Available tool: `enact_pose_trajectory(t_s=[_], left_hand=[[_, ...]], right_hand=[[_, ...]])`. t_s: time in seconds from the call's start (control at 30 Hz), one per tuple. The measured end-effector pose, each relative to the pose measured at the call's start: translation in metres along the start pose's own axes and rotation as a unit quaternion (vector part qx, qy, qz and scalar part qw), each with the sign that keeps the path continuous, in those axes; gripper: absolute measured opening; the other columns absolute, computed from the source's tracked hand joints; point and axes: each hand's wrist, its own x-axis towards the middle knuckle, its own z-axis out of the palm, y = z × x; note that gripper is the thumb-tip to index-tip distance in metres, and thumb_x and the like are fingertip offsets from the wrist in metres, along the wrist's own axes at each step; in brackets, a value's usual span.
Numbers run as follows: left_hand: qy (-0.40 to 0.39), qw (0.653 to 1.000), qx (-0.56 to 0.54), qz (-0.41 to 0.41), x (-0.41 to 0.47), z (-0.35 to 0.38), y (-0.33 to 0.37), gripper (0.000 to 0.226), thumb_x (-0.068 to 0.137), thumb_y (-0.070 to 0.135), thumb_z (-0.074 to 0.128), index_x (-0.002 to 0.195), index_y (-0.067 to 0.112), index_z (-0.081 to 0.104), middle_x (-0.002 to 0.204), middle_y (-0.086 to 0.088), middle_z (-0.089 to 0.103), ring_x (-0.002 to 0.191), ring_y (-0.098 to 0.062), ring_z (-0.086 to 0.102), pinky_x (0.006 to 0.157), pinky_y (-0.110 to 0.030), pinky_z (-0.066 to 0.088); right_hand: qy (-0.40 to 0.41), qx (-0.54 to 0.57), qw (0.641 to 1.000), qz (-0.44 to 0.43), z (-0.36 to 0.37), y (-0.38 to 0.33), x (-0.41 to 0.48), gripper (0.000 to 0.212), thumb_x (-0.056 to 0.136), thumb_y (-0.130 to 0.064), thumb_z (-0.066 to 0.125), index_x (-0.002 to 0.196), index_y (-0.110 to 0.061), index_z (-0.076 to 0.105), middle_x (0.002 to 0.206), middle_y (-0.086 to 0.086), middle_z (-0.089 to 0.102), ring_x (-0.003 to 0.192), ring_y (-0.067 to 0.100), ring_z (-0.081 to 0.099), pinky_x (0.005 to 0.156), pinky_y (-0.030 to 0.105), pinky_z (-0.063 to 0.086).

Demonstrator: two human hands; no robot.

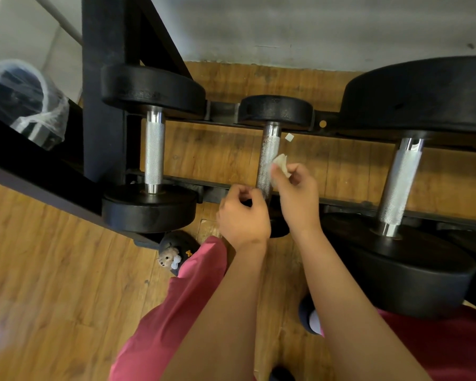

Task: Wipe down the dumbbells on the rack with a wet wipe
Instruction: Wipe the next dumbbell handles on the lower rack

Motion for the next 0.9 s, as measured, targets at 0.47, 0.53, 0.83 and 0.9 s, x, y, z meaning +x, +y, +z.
enact_pose_trajectory(t_s=[0.47, 0.53, 0.83, 0.9], left_hand=[[0.001, 1.000, -0.003, 0.007, -0.001, 0.000, -0.001, 0.019, 0.077, 0.043, 0.043, 0.072, 0.031, 0.057, 0.073, 0.011, 0.064, 0.077, -0.019, 0.062, 0.073, -0.043, 0.051], [0.000, 1.000, -0.004, 0.004, 0.000, 0.000, -0.001, 0.019, 0.077, 0.044, 0.043, 0.072, 0.031, 0.057, 0.073, 0.011, 0.064, 0.078, -0.019, 0.061, 0.073, -0.042, 0.052], [0.002, 1.000, -0.003, 0.003, 0.000, 0.000, 0.000, 0.019, 0.077, 0.042, 0.044, 0.073, 0.029, 0.058, 0.070, 0.014, 0.061, 0.077, -0.018, 0.062, 0.074, -0.042, 0.052], [0.001, 1.000, -0.003, -0.001, 0.000, -0.001, 0.000, 0.019, 0.077, 0.041, 0.044, 0.073, 0.029, 0.058, 0.070, 0.014, 0.061, 0.078, -0.019, 0.061, 0.075, -0.043, 0.052]], right_hand=[[-0.037, 0.060, 0.996, 0.054, 0.002, -0.005, 0.004, 0.010, 0.087, -0.016, 0.071, 0.093, -0.023, 0.067, 0.087, -0.010, 0.069, 0.075, -0.008, 0.064, 0.064, 0.008, 0.047], [0.012, 0.060, 0.997, 0.050, 0.000, -0.003, 0.005, 0.005, 0.088, -0.015, 0.071, 0.085, -0.018, 0.069, 0.079, -0.009, 0.068, 0.070, -0.006, 0.062, 0.064, 0.010, 0.047], [-0.003, 0.078, 0.991, 0.105, -0.002, -0.008, -0.005, 0.024, 0.101, -0.027, 0.050, 0.094, -0.013, 0.069, 0.081, -0.003, 0.061, 0.077, 0.005, 0.057, 0.069, 0.017, 0.046], [0.010, 0.126, 0.982, 0.142, -0.003, -0.012, -0.007, 0.022, 0.103, -0.024, 0.043, 0.093, -0.026, 0.063, 0.087, -0.004, 0.060, 0.088, 0.010, 0.057, 0.079, 0.021, 0.046]])
